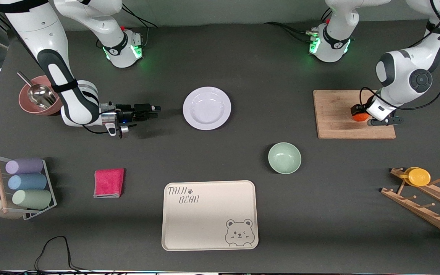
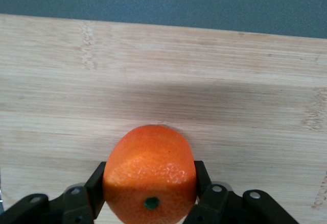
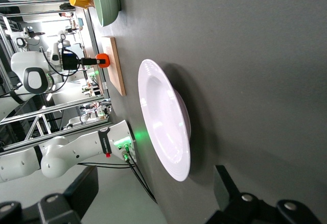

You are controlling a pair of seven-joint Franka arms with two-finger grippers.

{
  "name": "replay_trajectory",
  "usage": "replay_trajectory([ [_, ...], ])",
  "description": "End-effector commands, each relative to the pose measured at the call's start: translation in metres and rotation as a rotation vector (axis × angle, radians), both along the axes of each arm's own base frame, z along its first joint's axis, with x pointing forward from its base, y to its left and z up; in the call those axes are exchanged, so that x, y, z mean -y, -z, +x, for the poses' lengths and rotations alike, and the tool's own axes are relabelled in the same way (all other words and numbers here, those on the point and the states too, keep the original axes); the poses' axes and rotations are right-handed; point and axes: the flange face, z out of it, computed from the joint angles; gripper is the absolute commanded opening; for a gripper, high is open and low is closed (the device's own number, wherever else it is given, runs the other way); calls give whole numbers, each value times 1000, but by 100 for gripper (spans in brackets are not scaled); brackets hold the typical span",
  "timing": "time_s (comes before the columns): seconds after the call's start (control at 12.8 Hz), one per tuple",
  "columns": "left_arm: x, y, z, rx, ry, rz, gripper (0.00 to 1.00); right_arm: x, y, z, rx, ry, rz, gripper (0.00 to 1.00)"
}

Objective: Place orange and plate with both arms
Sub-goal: 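Lower the left gripper and grasp the orange on the cutting board, then carry the orange with the left gripper over the white plate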

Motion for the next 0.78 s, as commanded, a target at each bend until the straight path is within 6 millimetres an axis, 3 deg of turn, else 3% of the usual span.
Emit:
replay_trajectory([
  [0.0, 3, -32, 0, 23, 3, -16, 0, -2, 2, 5, 26, 17, -6, 100],
  [0.16, 6, -78, 10, 37, 3, -27, 0, -7, 2, 4, 27, 4, -7, 100],
  [0.47, 13, -205, 61, -33, 29, -33, 0, -5, -2, 9, 40, 5, -36, 100],
  [0.7, 20, -292, 83, -36, 56, -12, 0, -6, -2, 9, 39, 4, -42, 100],
])
